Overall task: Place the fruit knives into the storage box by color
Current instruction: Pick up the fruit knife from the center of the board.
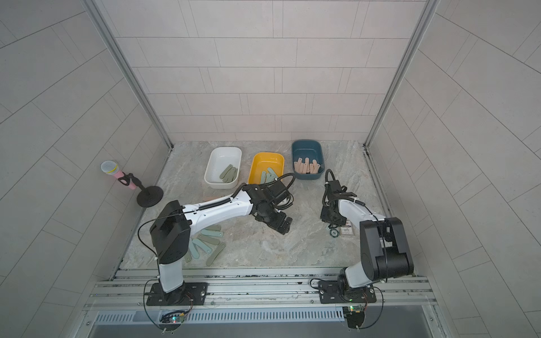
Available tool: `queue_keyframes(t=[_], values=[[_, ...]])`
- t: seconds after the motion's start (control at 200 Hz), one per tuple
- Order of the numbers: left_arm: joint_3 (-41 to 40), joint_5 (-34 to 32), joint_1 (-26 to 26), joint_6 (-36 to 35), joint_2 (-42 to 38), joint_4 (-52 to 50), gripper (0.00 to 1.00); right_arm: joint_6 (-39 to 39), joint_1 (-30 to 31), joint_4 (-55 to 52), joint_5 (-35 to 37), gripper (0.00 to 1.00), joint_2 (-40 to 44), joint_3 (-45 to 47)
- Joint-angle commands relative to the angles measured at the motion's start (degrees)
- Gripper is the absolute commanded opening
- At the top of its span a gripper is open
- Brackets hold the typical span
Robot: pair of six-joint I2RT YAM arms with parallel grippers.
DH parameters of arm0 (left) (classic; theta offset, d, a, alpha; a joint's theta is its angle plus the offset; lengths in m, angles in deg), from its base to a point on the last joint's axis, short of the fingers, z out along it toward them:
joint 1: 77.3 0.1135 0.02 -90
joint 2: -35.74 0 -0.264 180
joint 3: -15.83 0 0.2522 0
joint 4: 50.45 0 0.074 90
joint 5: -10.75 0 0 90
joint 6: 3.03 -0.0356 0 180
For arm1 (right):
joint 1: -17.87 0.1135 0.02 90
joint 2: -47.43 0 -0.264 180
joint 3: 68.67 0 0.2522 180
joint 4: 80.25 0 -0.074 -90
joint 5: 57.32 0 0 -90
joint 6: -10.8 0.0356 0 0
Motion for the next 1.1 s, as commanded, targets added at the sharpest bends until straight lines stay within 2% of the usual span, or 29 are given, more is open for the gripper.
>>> queue_keyframes(t=[0.0, 0.255, 0.415, 0.545, 0.851, 0.986, 1.096], values=[[1.75, -1.09, 0.20, 0.09, 0.01, -1.31, 1.00, 0.83, -0.24, 0.61, 0.57, 0.39, -1.41, 0.81], [1.13, -1.08, 0.88, 0.24, -1.26, -1.30, 0.97, 0.75, -0.31, -0.39, 1.87, 0.36, -1.35, 1.42], [0.38, -1.29, 1.59, 0.48, -2.47, -1.45, 0.96, 0.39, -0.08, -0.47, 1.07, 0.22, -1.29, 1.29], [-1.30, -0.96, 2.94, 1.22, -4.11, -0.82, 0.95, 0.47, 2.85, -0.87, 0.82, 0.18, -1.45, 1.55], [-7.13, -1.71, 6.14, 3.96, -9.83, 0.07, 0.93, 7.47, 20.66, -1.01, 0.71, 0.18, -0.89, 1.58], [-8.72, -2.89, 6.46, 5.65, -11.35, -0.24, 0.93, 9.86, 24.55, 0.00, -1.99, 0.21, -0.17, 0.54], [-10.00, -2.92, 6.34, 7.52, -11.55, 0.35, 0.92, 10.32, 25.01, 1.10, -5.88, 0.29, 2.26, 0.61]])
